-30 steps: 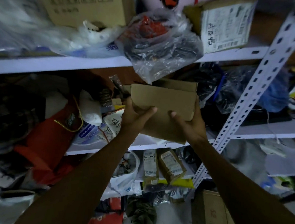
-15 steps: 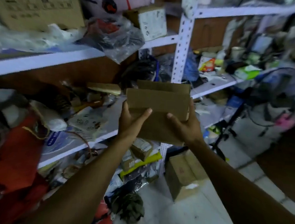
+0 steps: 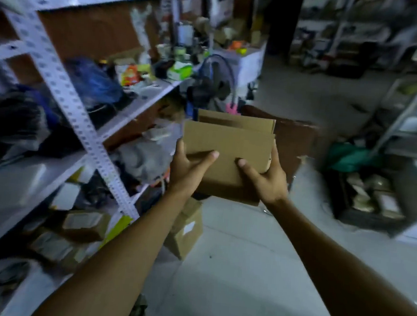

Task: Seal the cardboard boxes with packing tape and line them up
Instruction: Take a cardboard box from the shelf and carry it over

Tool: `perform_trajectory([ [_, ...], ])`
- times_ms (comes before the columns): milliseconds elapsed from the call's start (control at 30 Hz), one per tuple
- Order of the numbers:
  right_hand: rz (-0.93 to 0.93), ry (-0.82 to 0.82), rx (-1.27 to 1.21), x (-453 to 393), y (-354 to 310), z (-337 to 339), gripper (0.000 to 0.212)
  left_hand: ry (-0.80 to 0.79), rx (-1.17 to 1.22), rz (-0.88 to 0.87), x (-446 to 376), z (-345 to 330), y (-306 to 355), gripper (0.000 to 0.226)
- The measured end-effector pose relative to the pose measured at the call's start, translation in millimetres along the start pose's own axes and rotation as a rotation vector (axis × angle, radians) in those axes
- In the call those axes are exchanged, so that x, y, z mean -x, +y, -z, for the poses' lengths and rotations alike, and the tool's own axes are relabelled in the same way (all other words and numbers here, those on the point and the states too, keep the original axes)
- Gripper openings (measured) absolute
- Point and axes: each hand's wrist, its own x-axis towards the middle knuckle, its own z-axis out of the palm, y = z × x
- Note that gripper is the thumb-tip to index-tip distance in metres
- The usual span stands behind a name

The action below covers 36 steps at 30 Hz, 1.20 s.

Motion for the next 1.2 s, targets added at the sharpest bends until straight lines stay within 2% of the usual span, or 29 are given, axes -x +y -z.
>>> perform_trajectory([
  [67,-0.048,0.115,0.015,13,19,57,0.110,-0.085,0.005,-0.024,15,-60,11,0.066],
  [267,-0.097,0.422,0.058,63,67,216,0.103,-0.381,0.073,-0.003,76,-227,42,0.068],
  [433,-0.125,0.624,0.112,109,90,312,0.099,-0.657,0.089,0.024,127,-332,68,0.096],
  [533,-0.129,0.721,0.149,129,98,354,0.095,-0.771,0.101,-0.023,150,-380,81,0.090],
  [667,-0.191,0.835,0.166,149,118,402,0.088,-0.903,0.056,-0.045,176,-442,90,0.109],
  [900,-0.281,1.003,0.198,143,154,474,0.097,-1.081,0.143,-0.063,189,-560,96,0.098],
  [1033,-0.294,1.109,0.219,116,171,513,0.082,-1.185,0.177,-0.051,179,-625,101,0.102],
  [1133,-0.329,1.171,0.232,98,184,539,0.068,-1.234,0.179,-0.072,173,-670,104,0.092],
  [1200,-0.345,1.201,0.219,90,195,555,0.070,-1.272,0.167,-0.086,171,-697,105,0.087],
])
